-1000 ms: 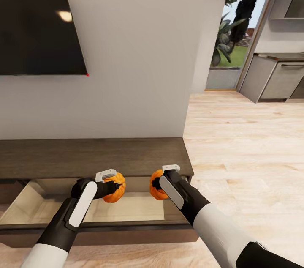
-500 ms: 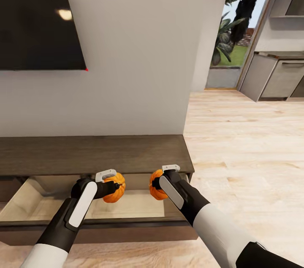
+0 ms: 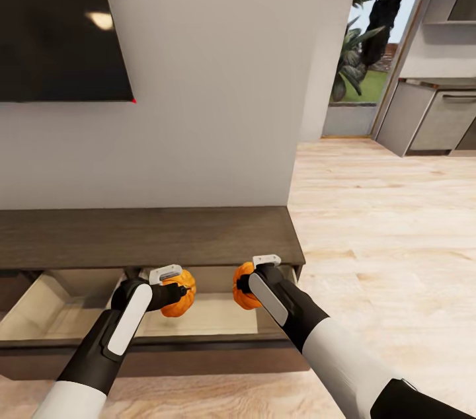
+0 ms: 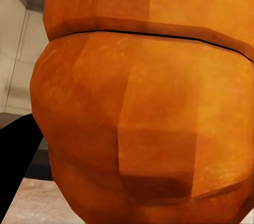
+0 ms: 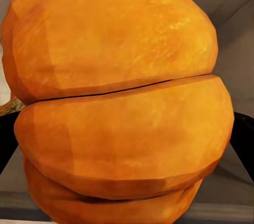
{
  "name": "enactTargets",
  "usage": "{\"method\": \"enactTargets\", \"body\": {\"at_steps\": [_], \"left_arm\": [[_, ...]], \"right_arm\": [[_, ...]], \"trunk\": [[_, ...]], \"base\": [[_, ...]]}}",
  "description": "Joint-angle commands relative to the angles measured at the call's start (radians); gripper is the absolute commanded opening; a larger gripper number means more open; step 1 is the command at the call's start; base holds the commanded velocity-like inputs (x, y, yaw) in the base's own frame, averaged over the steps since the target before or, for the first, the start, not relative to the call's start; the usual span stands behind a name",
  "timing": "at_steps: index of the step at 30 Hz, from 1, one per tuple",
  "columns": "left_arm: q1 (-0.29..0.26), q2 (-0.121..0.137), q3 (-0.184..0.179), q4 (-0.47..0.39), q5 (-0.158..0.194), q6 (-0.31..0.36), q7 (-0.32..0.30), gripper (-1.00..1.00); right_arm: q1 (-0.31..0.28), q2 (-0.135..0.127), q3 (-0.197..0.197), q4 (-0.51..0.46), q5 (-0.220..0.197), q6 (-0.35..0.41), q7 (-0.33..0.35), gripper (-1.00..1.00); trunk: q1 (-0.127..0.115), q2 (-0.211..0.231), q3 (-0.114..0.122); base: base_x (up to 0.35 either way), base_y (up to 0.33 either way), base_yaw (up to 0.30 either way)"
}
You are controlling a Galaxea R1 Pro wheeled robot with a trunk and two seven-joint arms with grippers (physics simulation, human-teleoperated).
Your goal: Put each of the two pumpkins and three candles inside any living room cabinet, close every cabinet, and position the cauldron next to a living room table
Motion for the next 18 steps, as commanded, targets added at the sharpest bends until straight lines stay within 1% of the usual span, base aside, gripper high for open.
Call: {"method": "enactTargets", "body": {"at_steps": [1, 16, 18], "left_arm": [[-0.001, 0.001, -0.003, -0.001, 0.009, 0.001, 0.013, -1.00], [-0.001, 0.001, -0.003, -0.001, 0.009, -0.001, 0.014, -1.00], [-0.001, 0.001, -0.003, -0.001, 0.009, 0.000, 0.014, -1.00]], "right_arm": [[-0.001, 0.000, 0.004, -0.001, -0.010, 0.000, -0.011, -1.00], [-0.002, 0.000, 0.004, -0.003, -0.010, -0.002, -0.011, -1.00], [-0.001, 0.000, 0.005, -0.003, -0.010, -0.002, -0.011, -1.00]], "trunk": [[0.004, -0.008, -0.004], [0.061, -0.113, -0.051], [0.069, -0.127, -0.056]], "base": [[0.000, 0.000, 0.000], [0.000, 0.000, 0.000], [0.000, 0.000, -0.072]]}}
